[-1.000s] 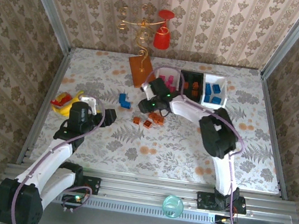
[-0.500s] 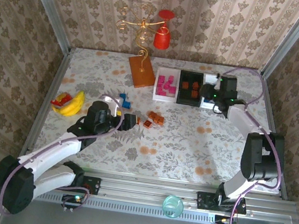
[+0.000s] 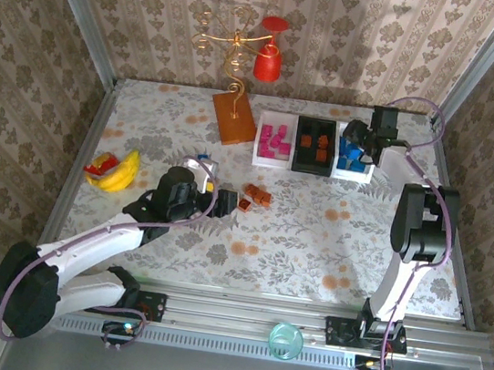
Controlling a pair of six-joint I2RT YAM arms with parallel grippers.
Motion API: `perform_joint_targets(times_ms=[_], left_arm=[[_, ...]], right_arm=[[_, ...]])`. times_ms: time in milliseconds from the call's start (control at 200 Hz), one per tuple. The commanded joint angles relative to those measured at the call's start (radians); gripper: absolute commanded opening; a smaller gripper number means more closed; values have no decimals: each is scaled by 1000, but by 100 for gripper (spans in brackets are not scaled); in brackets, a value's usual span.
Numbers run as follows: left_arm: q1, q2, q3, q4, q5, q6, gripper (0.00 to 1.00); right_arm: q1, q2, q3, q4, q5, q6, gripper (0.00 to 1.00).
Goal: Sort the legos into containers by color
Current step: Place the lego in the container, then pick up the lego from the center of the table.
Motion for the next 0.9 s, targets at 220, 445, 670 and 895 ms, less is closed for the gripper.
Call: perform_joint_targets(times_ms=[220, 445, 670, 895], left_arm=[[193, -64, -39, -58, -48, 20, 87], [387, 18, -26, -78, 20, 6, 87], [486, -1, -74, -87, 42, -10, 87], [543, -96, -143, -101, 53, -21, 87]], right_arm=[[246, -314, -262, 95, -33, -125, 74], [544, -232, -257, 154, -105, -197, 78], [709, 54, 6, 48, -120, -341, 82], [738, 297, 267, -64, -130, -347, 83]])
